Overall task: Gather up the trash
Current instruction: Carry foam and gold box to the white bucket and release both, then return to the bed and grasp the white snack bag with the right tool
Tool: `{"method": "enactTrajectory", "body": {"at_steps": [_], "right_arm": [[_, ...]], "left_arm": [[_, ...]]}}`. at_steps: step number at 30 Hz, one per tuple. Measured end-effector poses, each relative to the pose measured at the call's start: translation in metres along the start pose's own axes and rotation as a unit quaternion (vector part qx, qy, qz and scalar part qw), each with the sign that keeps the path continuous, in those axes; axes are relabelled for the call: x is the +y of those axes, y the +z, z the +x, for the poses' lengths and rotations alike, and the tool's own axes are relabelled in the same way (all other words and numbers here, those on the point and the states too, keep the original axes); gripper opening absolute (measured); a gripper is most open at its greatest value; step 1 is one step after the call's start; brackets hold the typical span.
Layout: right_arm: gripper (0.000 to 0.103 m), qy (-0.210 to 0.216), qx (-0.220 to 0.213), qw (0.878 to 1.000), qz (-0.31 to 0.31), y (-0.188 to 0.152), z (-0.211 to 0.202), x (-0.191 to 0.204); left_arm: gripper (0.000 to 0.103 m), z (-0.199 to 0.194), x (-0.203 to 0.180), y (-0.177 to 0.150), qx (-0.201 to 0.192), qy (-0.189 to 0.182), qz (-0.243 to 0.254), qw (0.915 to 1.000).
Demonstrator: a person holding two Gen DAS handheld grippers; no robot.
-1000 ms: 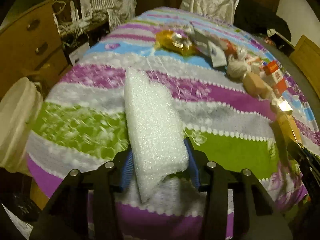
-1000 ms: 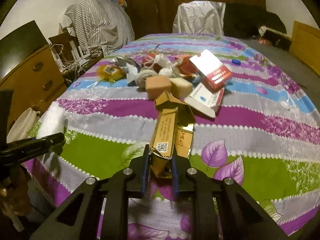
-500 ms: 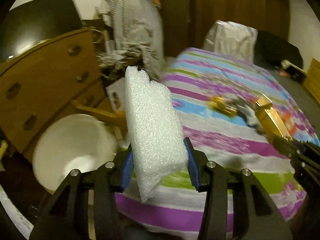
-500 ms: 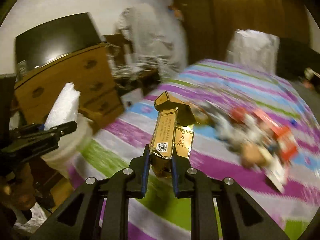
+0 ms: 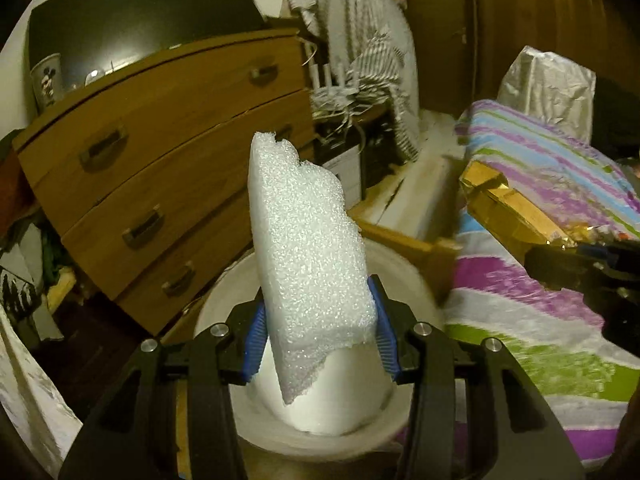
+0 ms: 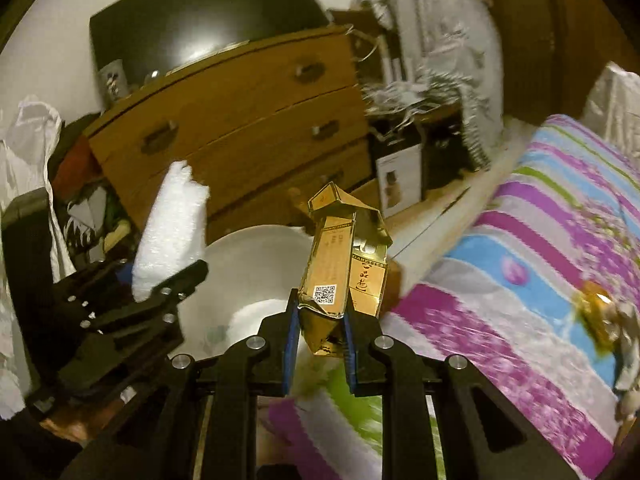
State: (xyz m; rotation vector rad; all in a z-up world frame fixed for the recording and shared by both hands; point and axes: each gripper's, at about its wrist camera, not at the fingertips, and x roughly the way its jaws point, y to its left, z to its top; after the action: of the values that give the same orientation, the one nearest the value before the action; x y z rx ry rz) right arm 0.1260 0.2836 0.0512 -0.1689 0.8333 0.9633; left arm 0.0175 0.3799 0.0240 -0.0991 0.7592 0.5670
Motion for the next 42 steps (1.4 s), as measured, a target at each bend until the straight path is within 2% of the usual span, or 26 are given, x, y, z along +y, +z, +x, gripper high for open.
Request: {"method": "enactTrajectory", "body": {"at_steps": [4, 10, 27, 28, 29, 31, 42], "right_arm": [[0.020, 0.003, 0.027, 1.000, -0.016, 0.014, 0.035, 0.031], [0.020, 0.006, 0.053, 0.998, -0.025, 0.014, 0.074, 0.050], [0.020, 0.014, 0.078, 0.996, -0.031, 0.011, 0.102, 0.057], [0.025, 0.012, 0.080, 0.996, -0.039, 0.011, 0.103, 0.059], [0.040, 0.001, 0.079, 0.996, -0.047, 0.011, 0.105, 0.061], [0.049, -0.009, 0.073, 0.996, -0.053, 0.010, 0.104, 0.062], [0.049, -0.010, 0.060, 0.997, -0.044, 0.006, 0.094, 0.054]], "left_arm": [[0.044, 0.011, 0.022, -0.010, 0.017, -0.001, -0.012, 0.9998], [0.045, 0.026, 0.038, -0.021, 0.034, -0.006, -0.016, 0.9993], [0.046, 0.041, 0.049, -0.032, 0.048, -0.006, -0.024, 0.9985], [0.050, 0.042, 0.050, -0.033, 0.049, -0.003, -0.025, 0.9985], [0.053, 0.043, 0.051, -0.034, 0.051, 0.002, -0.026, 0.9984], [0.068, 0.043, 0.052, -0.035, 0.047, 0.007, -0.026, 0.9985], [0.069, 0.040, 0.051, -0.036, 0.044, 0.013, -0.024, 0.9986]]}}
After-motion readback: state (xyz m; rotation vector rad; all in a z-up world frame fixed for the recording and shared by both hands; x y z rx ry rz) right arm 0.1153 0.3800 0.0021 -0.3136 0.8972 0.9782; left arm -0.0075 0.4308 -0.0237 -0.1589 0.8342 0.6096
